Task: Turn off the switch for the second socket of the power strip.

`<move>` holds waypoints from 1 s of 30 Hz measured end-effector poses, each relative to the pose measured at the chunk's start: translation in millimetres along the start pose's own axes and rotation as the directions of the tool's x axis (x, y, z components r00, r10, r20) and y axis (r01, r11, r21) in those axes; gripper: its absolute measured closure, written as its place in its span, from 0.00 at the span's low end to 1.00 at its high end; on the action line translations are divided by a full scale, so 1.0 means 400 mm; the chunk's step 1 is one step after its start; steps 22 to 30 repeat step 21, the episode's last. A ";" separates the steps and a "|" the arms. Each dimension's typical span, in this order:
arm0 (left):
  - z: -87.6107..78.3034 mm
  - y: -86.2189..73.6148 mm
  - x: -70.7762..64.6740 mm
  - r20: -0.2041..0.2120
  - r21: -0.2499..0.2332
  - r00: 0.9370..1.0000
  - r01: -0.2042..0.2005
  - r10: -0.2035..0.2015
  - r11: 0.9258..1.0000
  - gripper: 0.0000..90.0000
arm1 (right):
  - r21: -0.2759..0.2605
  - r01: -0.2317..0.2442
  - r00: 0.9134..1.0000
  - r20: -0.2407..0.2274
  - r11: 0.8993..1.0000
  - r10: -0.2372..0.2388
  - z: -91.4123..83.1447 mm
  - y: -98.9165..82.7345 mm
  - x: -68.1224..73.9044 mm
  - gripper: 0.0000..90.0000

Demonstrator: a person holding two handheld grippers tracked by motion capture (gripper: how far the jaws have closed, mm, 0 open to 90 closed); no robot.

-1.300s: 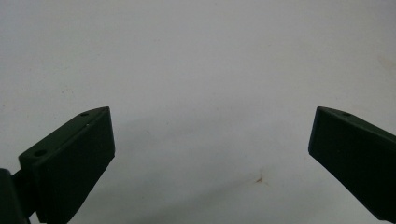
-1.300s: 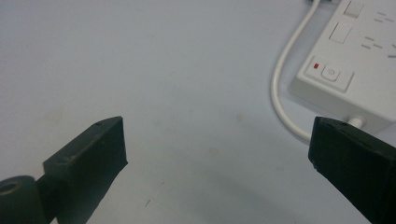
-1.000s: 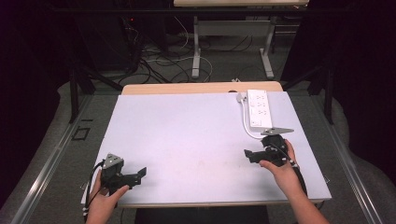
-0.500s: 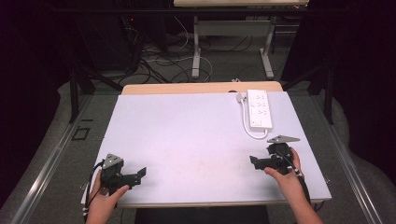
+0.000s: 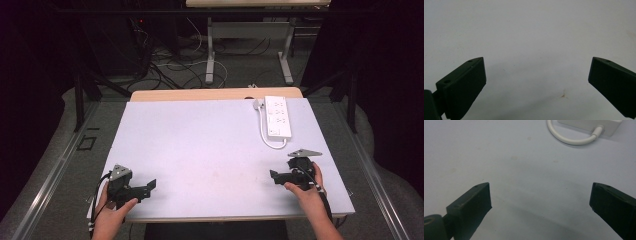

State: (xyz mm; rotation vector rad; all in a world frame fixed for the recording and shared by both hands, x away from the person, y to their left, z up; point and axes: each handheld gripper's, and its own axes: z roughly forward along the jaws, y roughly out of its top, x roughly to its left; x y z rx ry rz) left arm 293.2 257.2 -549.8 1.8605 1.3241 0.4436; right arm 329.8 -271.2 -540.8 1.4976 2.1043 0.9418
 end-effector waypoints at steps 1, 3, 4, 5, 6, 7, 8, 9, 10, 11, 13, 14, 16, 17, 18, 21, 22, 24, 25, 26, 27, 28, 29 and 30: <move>0.000 0.000 0.000 0.001 0.002 1.000 -0.001 0.001 1.000 0.02 | 0.001 -0.002 1.000 -0.001 1.000 0.002 0.001 -0.001 -0.001 0.04; 0.000 0.000 0.000 0.000 0.000 1.000 -0.001 0.001 1.000 0.02 | 0.002 0.000 1.000 0.004 1.000 0.000 0.002 -0.003 -0.003 0.04; -0.001 0.001 0.000 0.002 0.004 1.000 -0.002 0.002 1.000 0.02 | 0.000 0.000 1.000 0.005 1.000 0.000 0.002 -0.004 -0.004 0.04; -0.002 0.001 0.000 0.003 0.008 1.000 -0.003 0.003 1.000 0.02 | 0.002 -0.002 1.000 0.007 1.000 0.002 0.002 -0.005 -0.004 0.04; 0.000 0.000 0.000 -0.002 0.000 1.000 -0.002 0.002 1.000 0.02 | 0.001 -0.006 1.000 0.009 1.000 0.006 0.003 -0.005 -0.005 0.04; 0.000 0.000 0.000 -0.001 0.001 1.000 -0.002 0.002 1.000 0.02 | 0.003 -0.005 1.000 0.009 1.000 0.005 0.003 -0.006 -0.007 0.04; 0.000 0.000 0.000 -0.002 0.000 1.000 -0.002 0.002 1.000 0.02 | 0.004 -0.007 1.000 0.007 1.000 0.007 0.003 -0.007 -0.007 0.04; 0.000 0.000 0.000 -0.002 0.000 1.000 -0.002 0.002 1.000 0.02 | 0.004 -0.009 1.000 0.008 1.000 0.009 0.003 -0.007 -0.007 0.04; -0.002 0.002 0.001 0.002 0.011 1.000 -0.005 0.005 1.000 0.02 | 0.003 -0.012 1.000 0.009 1.000 0.012 0.002 -0.008 -0.008 0.04; -0.002 0.002 0.001 0.002 0.010 1.000 -0.006 0.006 1.000 0.02 | 0.002 -0.013 1.000 0.009 1.000 0.013 0.002 -0.009 -0.008 0.04; -0.002 0.002 0.001 0.001 0.010 1.000 -0.007 0.007 1.000 0.02 | 0.001 -0.013 1.000 0.013 1.000 0.013 0.001 -0.009 -0.011 0.04; -0.002 0.002 0.001 0.001 0.009 1.000 -0.007 0.007 1.000 0.02 | 0.002 -0.015 1.000 0.013 1.000 0.015 0.000 -0.010 -0.012 0.04; -0.002 0.001 0.001 -0.001 0.003 1.000 -0.006 0.006 1.000 0.02 | 0.003 -0.022 1.000 0.012 1.000 0.022 0.000 -0.010 -0.012 0.04; -0.002 0.001 0.001 -0.002 0.000 1.000 -0.005 0.005 1.000 0.02 | 0.004 -0.021 1.000 0.012 1.000 0.021 -0.001 -0.010 -0.012 0.04; -0.001 0.001 0.001 -0.003 -0.001 1.000 -0.004 0.004 1.000 0.02 | 0.005 -0.026 1.000 0.010 1.000 0.026 -0.001 -0.011 -0.011 0.04; -0.002 0.002 0.002 0.000 0.004 1.000 -0.006 0.006 1.000 0.02 | 0.003 -0.027 1.000 0.011 1.000 0.026 -0.003 -0.011 -0.013 0.05; -0.002 0.002 0.002 0.000 0.004 1.000 -0.006 0.006 1.000 0.02 | 0.003 -0.027 1.000 0.011 1.000 0.026 -0.003 -0.011 -0.013 0.05; -0.002 0.002 0.002 0.000 0.004 1.000 -0.006 0.006 1.000 0.02 | 0.003 -0.027 1.000 0.011 1.000 0.026 -0.003 -0.011 -0.013 0.05; -0.002 0.002 0.002 0.000 0.004 1.000 -0.006 0.006 1.000 0.02 | 0.003 -0.027 1.000 0.011 1.000 0.026 -0.003 -0.011 -0.013 0.05; -0.002 0.002 0.002 0.000 0.004 1.000 -0.006 0.006 1.000 0.02 | 0.003 -0.027 1.000 0.011 1.000 0.026 -0.003 -0.011 -0.013 0.05; -0.002 0.002 0.002 0.000 0.004 1.000 -0.006 0.006 1.000 0.02 | 0.003 -0.027 1.000 0.011 1.000 0.026 -0.003 -0.011 -0.013 0.05; -0.002 0.002 0.002 0.000 0.004 1.000 -0.006 0.006 1.000 0.02 | 0.003 -0.027 1.000 0.011 1.000 0.026 -0.003 -0.011 -0.013 0.05; -0.002 0.002 0.002 0.000 0.004 1.000 -0.006 0.006 1.000 0.02 | 0.003 -0.027 1.000 0.011 1.000 0.026 -0.003 -0.011 -0.013 0.05; -0.002 0.002 0.002 0.000 0.004 1.000 -0.006 0.006 1.000 0.02 | 0.003 -0.027 1.000 0.011 1.000 0.026 -0.003 -0.011 -0.013 0.05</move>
